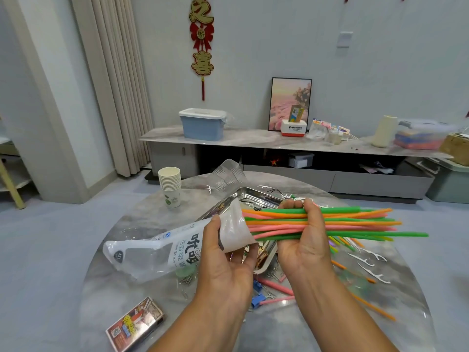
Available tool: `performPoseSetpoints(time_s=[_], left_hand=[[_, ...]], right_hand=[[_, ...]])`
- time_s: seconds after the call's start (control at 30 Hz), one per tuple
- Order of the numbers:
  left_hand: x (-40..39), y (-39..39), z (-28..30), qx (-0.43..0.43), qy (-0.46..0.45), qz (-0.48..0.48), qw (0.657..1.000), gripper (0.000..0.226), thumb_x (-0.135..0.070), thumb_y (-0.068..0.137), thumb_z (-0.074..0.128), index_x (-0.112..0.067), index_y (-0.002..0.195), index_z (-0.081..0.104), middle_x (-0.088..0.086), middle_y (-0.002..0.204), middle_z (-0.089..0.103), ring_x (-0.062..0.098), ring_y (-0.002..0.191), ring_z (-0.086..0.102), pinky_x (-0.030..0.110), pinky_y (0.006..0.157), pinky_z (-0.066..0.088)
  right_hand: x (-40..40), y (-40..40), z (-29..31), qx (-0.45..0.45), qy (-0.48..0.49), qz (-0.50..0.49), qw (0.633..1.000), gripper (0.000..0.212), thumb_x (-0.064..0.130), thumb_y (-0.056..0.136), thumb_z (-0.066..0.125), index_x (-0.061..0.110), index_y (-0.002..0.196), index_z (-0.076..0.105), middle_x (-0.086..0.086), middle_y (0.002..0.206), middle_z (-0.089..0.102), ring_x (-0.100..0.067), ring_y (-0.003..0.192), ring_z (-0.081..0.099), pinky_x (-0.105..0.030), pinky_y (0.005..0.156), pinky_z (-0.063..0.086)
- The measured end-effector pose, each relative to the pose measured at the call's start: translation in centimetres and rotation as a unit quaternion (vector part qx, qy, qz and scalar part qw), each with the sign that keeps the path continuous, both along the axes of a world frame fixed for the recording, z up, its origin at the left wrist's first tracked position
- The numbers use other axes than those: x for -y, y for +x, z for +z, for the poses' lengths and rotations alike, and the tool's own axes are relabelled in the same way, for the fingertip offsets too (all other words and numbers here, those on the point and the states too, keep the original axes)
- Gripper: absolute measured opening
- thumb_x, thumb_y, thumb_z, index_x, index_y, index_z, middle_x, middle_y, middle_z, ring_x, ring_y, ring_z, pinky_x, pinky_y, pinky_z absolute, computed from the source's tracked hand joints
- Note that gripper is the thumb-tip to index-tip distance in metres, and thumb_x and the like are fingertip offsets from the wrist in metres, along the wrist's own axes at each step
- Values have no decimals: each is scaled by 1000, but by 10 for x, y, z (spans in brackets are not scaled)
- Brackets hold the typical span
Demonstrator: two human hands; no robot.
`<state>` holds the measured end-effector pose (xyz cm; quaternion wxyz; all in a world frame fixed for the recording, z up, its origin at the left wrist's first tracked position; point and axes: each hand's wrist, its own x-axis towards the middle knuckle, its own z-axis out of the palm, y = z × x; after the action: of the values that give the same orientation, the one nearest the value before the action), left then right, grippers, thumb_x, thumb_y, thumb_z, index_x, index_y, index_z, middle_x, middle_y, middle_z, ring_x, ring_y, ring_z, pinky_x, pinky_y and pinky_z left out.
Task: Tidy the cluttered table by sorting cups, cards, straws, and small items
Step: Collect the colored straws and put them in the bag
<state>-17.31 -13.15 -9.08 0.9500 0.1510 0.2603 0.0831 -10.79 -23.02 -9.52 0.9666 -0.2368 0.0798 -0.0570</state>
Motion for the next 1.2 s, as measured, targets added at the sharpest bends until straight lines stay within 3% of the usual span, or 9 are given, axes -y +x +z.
performPoseSetpoints(time_s=[0.07,0.27,0.53,0.67,0.8,0.97,1.03,1.13,1.2], left_hand=[[0,-1,-1,13,-10,-4,1000,42,-34,81,78,-13,116,68,13,110,74,27,104,69,50,95,53],[0,-3,2,61,-19,9,998,44,-39,83,75,-15,120,68,11,110,76,27,111,68,50,100,50],[-1,2,2,107,-44,53,992,52,-48,88,69,-14,128,64,13,115,74,31,108,70,53,101,51],[-3,5,2,137,-46,68,987,56,-53,88,66,-18,131,63,12,117,73,34,106,71,57,100,50],[-2,4,3,169,0,56,984,59,-54,85,65,-19,134,61,11,124,71,32,112,69,53,103,49],[12,0,8,146,95,28,984,44,-22,77,74,-9,118,66,8,108,76,18,97,74,35,81,59],[21,-2,5,127,99,17,987,41,-14,75,74,-6,114,66,9,98,78,20,86,76,34,65,62],[27,-3,-7,95,95,-6,991,56,-11,68,79,2,120,65,17,106,75,31,97,74,43,80,62],[24,1,-14,75,89,-13,993,58,-9,65,81,3,119,66,19,108,74,33,98,73,42,80,62]], right_hand=[[0,1,-1,4,0,-1,1000,10,15,96,61,12,86,61,-7,86,63,-19,83,63,-43,103,51],[0,-2,3,-1,-34,2,999,17,9,93,58,12,77,61,-4,74,66,-16,70,64,-30,67,58],[-3,-3,4,-36,30,3,999,14,7,95,61,10,82,61,-6,76,65,-17,72,66,-39,86,58],[-1,-3,4,-49,34,-4,998,17,8,96,59,8,80,64,-6,74,68,-17,68,70,-33,66,63],[0,-5,6,-39,16,-6,999,17,6,94,60,7,78,66,-6,75,71,-15,68,70,-29,61,61],[-8,-10,2,-5,-21,38,999,13,15,96,60,7,98,70,-7,91,74,-18,90,71,-34,79,61],[-16,-14,-7,-29,-46,75,996,31,27,94,63,7,117,70,-11,106,74,-24,101,69,-43,93,57],[-29,-22,-19,-85,-73,150,982,56,44,86,70,5,126,70,-21,123,70,-38,107,68,-50,97,53],[-34,-26,-23,-90,-82,174,977,65,47,79,76,3,127,69,-24,126,67,-40,115,66,-51,101,53]])
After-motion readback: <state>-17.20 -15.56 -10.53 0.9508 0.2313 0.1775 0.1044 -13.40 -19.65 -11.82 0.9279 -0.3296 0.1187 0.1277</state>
